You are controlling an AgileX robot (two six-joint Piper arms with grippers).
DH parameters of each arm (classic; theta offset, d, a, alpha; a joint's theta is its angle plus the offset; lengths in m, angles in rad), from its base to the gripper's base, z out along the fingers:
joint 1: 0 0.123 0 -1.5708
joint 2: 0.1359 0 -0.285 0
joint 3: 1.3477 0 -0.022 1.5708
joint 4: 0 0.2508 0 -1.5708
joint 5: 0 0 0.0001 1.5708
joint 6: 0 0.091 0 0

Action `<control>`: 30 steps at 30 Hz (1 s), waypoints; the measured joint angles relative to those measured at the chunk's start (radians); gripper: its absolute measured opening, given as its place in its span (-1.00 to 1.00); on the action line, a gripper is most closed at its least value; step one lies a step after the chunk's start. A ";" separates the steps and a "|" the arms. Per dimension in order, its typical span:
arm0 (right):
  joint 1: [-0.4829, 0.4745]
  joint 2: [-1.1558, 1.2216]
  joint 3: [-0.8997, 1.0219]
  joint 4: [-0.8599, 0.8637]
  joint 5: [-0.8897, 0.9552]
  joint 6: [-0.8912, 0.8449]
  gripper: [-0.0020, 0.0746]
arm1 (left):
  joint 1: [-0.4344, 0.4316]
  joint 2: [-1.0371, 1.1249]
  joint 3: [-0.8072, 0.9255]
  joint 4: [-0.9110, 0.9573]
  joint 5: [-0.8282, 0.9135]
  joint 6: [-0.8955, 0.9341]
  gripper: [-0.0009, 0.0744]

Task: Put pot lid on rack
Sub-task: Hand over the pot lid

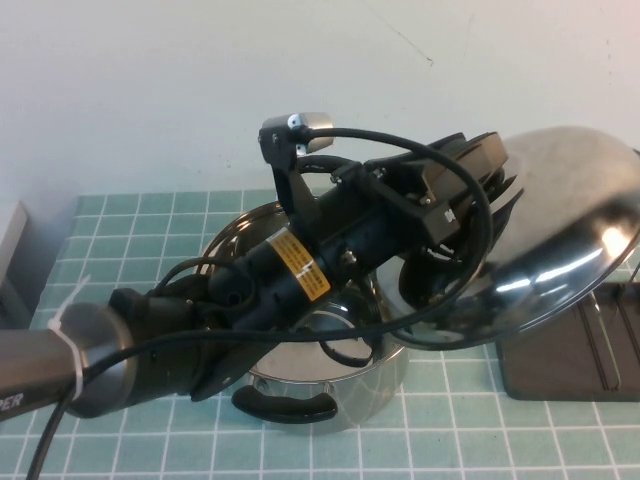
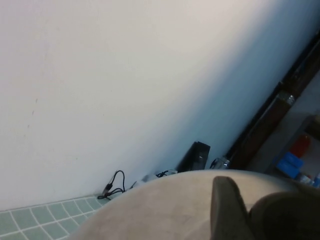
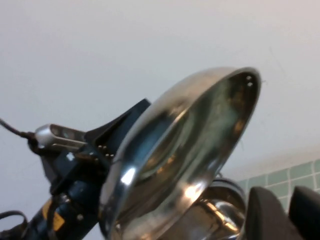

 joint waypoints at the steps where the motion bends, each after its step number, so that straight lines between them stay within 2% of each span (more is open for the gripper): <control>1: 0.000 0.049 -0.026 0.007 0.024 -0.011 -0.69 | 0.000 0.002 -0.009 0.004 -0.003 0.002 -0.14; 4: 0.000 0.178 -0.096 0.013 0.111 -0.033 -0.37 | 0.000 0.004 -0.025 0.014 -0.010 0.024 -0.14; 5: 0.000 0.237 -0.140 0.015 0.149 -0.035 -0.19 | 0.000 0.004 -0.029 0.017 -0.013 0.040 -0.14; 8: 0.000 0.364 -0.225 0.015 0.226 -0.037 0.08 | 0.000 0.004 -0.028 0.024 -0.013 0.065 -0.14; 11: 0.000 0.486 -0.301 0.015 0.281 -0.039 0.19 | 0.000 0.004 -0.028 0.029 -0.013 0.078 -0.14; 23: 0.000 0.835 -0.500 0.007 0.462 -0.039 0.21 | 0.000 0.004 -0.028 0.064 -0.023 0.086 -0.14; 26: -0.003 0.899 -0.548 0.005 0.494 -0.060 0.07 | 0.000 0.004 -0.029 0.080 -0.032 0.086 -0.14; 30: -0.002 0.936 -0.578 0.014 0.538 -0.087 -0.23 | 0.000 0.006 -0.031 0.080 -0.033 0.105 -0.14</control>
